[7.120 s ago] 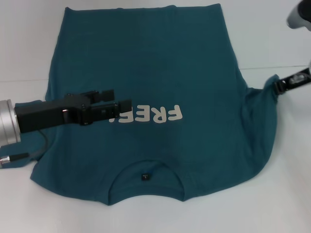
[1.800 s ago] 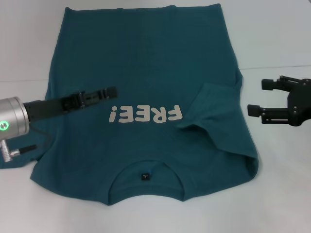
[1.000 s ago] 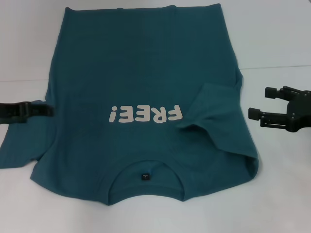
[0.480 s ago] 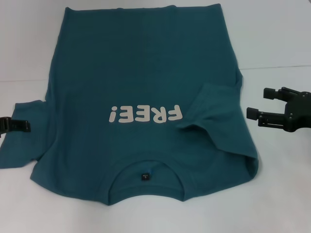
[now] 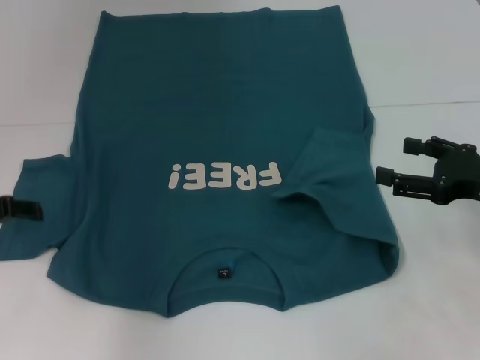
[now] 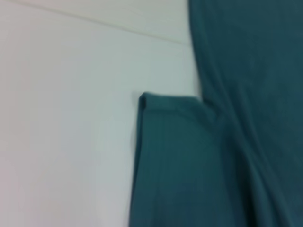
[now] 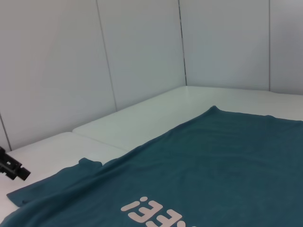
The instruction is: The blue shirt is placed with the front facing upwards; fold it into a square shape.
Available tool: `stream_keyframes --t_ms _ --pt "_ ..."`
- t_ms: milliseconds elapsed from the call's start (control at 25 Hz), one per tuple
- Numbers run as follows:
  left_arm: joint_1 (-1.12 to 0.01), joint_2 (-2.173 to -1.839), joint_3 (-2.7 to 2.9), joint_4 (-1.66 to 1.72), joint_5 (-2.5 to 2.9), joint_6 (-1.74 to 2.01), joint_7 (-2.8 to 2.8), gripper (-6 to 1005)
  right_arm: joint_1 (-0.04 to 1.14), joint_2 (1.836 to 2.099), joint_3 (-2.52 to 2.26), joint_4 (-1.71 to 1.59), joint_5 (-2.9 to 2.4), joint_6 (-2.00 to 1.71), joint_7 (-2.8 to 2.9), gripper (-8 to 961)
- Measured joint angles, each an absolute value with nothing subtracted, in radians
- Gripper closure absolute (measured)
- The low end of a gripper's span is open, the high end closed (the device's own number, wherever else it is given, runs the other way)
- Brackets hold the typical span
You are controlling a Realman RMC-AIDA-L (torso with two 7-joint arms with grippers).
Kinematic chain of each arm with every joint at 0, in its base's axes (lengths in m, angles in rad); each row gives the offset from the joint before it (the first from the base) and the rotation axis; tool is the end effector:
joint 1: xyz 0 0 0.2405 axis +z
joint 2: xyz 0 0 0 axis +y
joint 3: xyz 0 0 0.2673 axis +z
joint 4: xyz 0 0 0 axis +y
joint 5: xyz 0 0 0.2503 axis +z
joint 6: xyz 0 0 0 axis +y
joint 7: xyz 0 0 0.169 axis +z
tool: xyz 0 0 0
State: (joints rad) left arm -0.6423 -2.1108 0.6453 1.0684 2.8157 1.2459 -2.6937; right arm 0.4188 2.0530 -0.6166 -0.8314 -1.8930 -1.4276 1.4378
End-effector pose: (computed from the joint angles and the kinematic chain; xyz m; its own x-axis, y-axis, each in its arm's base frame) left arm -0.3322 0.4451 0.0656 0.2258 0.8596 0.4584 0.8739 0.0292 -0.4852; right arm 0.3246 0.3920 0.0521 0.7628 -0.2938 -0.5760 -0.5790 -0.7070 -0.4061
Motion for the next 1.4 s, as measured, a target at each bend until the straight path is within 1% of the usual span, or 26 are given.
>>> stream_keyframes --t_ms 200,1080,1400 --pt "-0.643 -2.11 0.629 1.038 2.828 1.231 -2.694 123 0.423 2.058 -0.62 -0.831 -1.896 -1.41 1.438 6" --pt "-0.615 -2.105 0.53 1.006 2.802 1.195 -2.658 124 0.434 2.063 -0.621 -0.824 -1.898 -1.393 1.445 6" --pt "-0.618 -2.085 0.476 0.949 2.742 1.21 -2.555 123 0.436 2.067 -0.621 -0.819 -1.898 -1.39 1.446 7"
